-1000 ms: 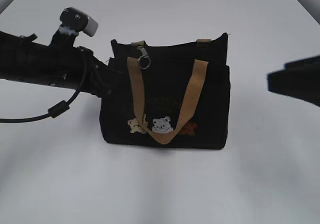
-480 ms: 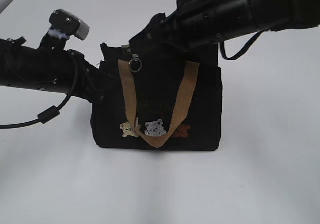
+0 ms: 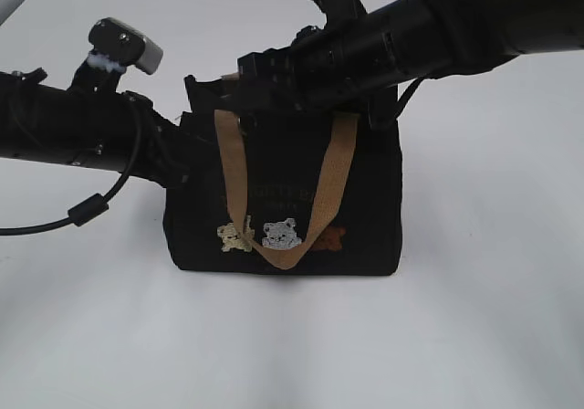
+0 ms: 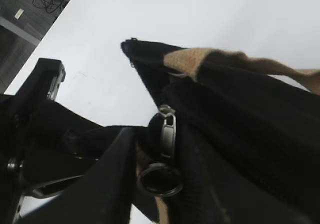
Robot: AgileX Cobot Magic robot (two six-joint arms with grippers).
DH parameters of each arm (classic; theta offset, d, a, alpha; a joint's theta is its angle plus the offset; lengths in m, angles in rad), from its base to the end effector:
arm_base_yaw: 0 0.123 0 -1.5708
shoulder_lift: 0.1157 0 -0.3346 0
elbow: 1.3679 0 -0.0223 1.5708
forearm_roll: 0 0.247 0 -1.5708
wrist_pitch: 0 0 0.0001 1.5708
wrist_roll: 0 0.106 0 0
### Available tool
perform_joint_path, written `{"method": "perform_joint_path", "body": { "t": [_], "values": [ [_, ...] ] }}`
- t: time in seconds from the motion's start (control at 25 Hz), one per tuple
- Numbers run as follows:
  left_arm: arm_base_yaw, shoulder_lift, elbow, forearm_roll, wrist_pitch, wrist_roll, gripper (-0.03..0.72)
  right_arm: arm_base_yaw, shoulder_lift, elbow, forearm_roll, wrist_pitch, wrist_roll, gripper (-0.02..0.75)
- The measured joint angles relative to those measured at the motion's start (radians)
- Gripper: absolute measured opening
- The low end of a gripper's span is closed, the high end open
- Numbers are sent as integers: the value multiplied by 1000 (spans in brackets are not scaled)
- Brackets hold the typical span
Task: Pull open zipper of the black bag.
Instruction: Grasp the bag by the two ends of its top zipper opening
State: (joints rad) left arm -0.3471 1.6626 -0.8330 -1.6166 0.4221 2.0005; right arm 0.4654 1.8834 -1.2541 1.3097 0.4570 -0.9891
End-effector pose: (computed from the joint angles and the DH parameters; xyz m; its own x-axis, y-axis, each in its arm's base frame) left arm 0.3036 -0.1561 0.2360 -0.3552 0.4879 -0.7974 0.7868 0.6166 0.0269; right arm 0.3704 0.2367 0.2596 -0.7334 -0.0766 -0.6754 -0.5155 0.7104 0.4791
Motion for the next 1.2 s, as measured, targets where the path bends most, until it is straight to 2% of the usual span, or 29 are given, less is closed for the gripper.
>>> {"method": "perform_joint_path", "body": {
  "t": [0.12,0.2,0.36,0.56,0.64,0.72,0.76,0.84,0.96,1.04,1.08,1.2],
  "values": [
    [2,0,0,0,0,0,64,0,4,-2,-1,-7,26,53],
    [2,0,1,0,1,0,64,-4,2,-2,-6,-2,49,-1],
    [2,0,1,1,8,0,64,-54,-28,-2,-86,79,140,-1],
    [2,0,1,1,9,0,64,-222,-115,-2,-303,243,303,-1],
    [2,0,1,1,9,0,64,-271,-145,-2,-362,302,337,-1],
    [2,0,1,1,9,0,64,-284,-155,-2,-385,330,340,-1],
    [2,0,1,1,9,0,64,-277,-156,-2,-390,338,340,8],
    [3,0,1,4,16,-7,83,-258,-156,-2,-393,354,340,104],
    [3,-6,4,52,23,-118,250,-244,-167,-2,-398,409,340,330],
    [4,-24,5,158,47,-295,395,-243,-191,-2,-430,470,357,407],
    [5,-39,5,235,71,-382,447,-243,-205,-2,-457,493,379,419],
    [5,-105,5,476,140,-743,495,-244,-276,-2,-604,578,512,424]
  ]
}}
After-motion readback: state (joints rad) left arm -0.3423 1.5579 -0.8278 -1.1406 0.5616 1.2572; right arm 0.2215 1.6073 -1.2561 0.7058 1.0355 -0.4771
